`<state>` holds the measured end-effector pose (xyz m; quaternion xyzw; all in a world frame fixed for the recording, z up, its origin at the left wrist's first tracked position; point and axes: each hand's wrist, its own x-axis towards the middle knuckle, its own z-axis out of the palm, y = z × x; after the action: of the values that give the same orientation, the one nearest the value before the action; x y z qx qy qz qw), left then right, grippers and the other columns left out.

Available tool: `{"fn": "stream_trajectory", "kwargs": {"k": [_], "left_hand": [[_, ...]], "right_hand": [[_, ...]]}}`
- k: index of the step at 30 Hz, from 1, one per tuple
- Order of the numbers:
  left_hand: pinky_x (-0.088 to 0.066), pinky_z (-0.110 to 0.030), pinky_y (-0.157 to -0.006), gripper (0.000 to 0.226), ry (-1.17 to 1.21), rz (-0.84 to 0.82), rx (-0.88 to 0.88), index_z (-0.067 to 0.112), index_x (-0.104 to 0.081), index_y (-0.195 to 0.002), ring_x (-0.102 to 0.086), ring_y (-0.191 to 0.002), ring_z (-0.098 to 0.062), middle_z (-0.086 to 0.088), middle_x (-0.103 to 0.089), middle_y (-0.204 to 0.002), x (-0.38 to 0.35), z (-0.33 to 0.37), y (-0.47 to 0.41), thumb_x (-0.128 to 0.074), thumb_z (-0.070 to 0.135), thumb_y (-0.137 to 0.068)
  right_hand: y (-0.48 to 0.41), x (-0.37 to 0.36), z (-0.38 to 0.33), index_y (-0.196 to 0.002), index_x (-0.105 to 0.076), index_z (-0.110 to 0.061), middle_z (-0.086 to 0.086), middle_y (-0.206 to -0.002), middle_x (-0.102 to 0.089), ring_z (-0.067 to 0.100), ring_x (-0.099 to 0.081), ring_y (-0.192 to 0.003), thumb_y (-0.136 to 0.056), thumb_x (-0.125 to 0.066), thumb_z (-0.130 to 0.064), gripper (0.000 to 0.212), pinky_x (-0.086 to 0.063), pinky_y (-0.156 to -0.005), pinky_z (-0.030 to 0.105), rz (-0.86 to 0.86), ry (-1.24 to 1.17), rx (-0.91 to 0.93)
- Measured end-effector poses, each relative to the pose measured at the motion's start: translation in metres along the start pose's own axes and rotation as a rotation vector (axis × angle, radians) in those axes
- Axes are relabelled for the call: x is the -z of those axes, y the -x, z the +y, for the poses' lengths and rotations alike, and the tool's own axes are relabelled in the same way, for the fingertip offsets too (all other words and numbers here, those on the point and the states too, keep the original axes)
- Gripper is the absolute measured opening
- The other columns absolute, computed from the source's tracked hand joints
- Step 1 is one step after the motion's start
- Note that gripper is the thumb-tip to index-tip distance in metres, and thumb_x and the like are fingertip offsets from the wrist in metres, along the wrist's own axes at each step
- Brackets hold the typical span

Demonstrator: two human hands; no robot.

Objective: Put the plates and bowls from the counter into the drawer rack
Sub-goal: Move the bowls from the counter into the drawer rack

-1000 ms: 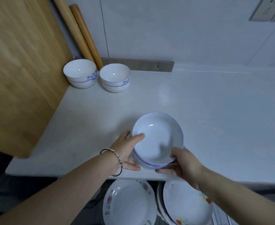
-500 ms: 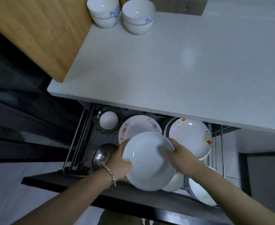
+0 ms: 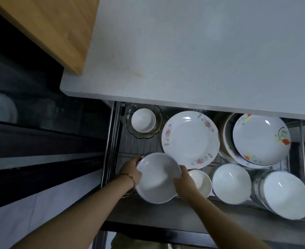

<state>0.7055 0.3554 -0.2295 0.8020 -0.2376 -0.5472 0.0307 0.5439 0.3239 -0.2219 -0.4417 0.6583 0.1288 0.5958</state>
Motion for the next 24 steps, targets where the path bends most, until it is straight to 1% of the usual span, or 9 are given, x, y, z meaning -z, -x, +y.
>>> {"fn": "stream_trajectory", "kwargs": {"k": [6,8,10,12,14,15,17,20,24], "left_hand": [[-0.045,-0.035,-0.102,0.051,-0.126,0.016,0.027,0.024,-0.046,-0.137,-0.054,-0.119,-0.032,-0.014,-0.056,-0.131,-0.016,-0.027,-0.040,-0.036,0.004,-0.092],[-0.046,-0.036,-0.099,0.047,-0.158,0.053,0.029,0.022,-0.042,-0.139,-0.055,-0.116,-0.034,-0.018,-0.055,-0.129,-0.022,-0.035,-0.044,-0.037,0.008,-0.094],[-0.047,-0.039,-0.094,0.046,-0.268,0.081,-0.007,0.017,-0.034,-0.140,-0.055,-0.113,-0.035,-0.019,-0.049,-0.127,-0.025,-0.039,-0.044,-0.042,0.012,-0.095],[-0.047,-0.040,-0.096,0.045,-0.338,0.125,-0.032,0.015,-0.031,-0.138,-0.052,-0.115,-0.034,-0.018,-0.041,-0.131,-0.025,-0.041,-0.044,-0.045,0.012,-0.095],[-0.045,-0.040,-0.101,0.049,-0.321,0.137,-0.035,0.014,-0.031,-0.139,-0.048,-0.121,-0.033,-0.017,-0.036,-0.137,-0.025,-0.043,-0.046,-0.049,0.012,-0.093],[-0.044,-0.040,-0.102,0.053,-0.287,0.121,-0.036,0.016,-0.028,-0.142,-0.046,-0.124,-0.033,-0.017,-0.035,-0.140,-0.025,-0.044,-0.048,-0.050,0.012,-0.093],[-0.043,-0.039,-0.101,0.062,-0.153,0.034,-0.008,0.024,-0.018,-0.149,-0.047,-0.125,-0.033,-0.015,-0.036,-0.144,-0.022,-0.046,-0.051,-0.047,0.015,-0.095],[-0.045,-0.035,-0.094,0.062,0.077,-0.084,0.058,0.034,-0.012,-0.149,-0.051,-0.122,-0.034,-0.013,-0.042,-0.146,-0.018,-0.046,-0.054,-0.043,0.022,-0.097],[-0.047,-0.031,-0.076,0.061,0.150,-0.110,0.064,0.039,-0.017,-0.147,-0.054,-0.092,-0.027,-0.015,-0.049,-0.137,-0.017,-0.043,-0.052,-0.041,0.016,-0.096]], "right_hand": [[-0.026,-0.022,0.005,-0.135,-0.044,-0.014,0.016,-0.123,-0.059,0.021,-0.046,-0.092,-0.083,-0.041,0.003,0.054,-0.037,-0.078,0.027,0.031,0.028,-0.058],[-0.033,-0.030,0.009,-0.134,-0.044,-0.013,0.017,-0.122,-0.059,0.023,-0.049,-0.093,-0.083,-0.040,0.003,0.054,-0.041,-0.078,0.029,0.037,0.039,-0.051],[-0.037,-0.038,0.012,-0.132,-0.044,-0.011,0.018,-0.123,-0.056,0.030,-0.054,-0.102,-0.082,-0.041,0.002,0.052,-0.047,-0.086,0.036,0.082,0.040,-0.052],[-0.040,-0.044,0.014,-0.123,-0.044,-0.007,0.018,-0.123,-0.054,0.034,-0.054,-0.107,-0.083,-0.041,0.002,0.042,-0.045,-0.090,0.038,0.154,0.021,-0.069],[-0.040,-0.046,0.015,-0.105,-0.039,-0.012,0.019,-0.120,-0.054,0.030,-0.052,-0.098,-0.085,-0.040,0.004,0.026,-0.044,-0.087,0.037,0.213,-0.046,-0.106],[-0.039,-0.047,0.016,-0.103,-0.038,-0.013,0.019,-0.121,-0.053,0.029,-0.050,-0.095,-0.086,-0.040,0.004,0.025,-0.043,-0.087,0.037,0.235,-0.059,-0.111],[-0.039,-0.047,0.018,-0.120,-0.040,-0.008,0.020,-0.130,-0.045,0.032,-0.050,-0.106,-0.088,-0.041,0.002,0.034,-0.041,-0.093,0.036,0.258,-0.030,-0.077],[-0.043,-0.046,0.019,-0.145,-0.025,-0.011,0.019,-0.145,-0.033,0.035,-0.037,-0.131,-0.091,-0.041,-0.005,0.057,-0.032,-0.109,0.039,0.226,0.062,-0.043],[-0.048,-0.038,0.018,-0.148,-0.023,-0.027,0.014,-0.138,-0.049,0.034,-0.049,-0.122,-0.089,-0.038,-0.006,0.064,-0.040,-0.100,0.037,0.096,0.031,-0.080]]}}
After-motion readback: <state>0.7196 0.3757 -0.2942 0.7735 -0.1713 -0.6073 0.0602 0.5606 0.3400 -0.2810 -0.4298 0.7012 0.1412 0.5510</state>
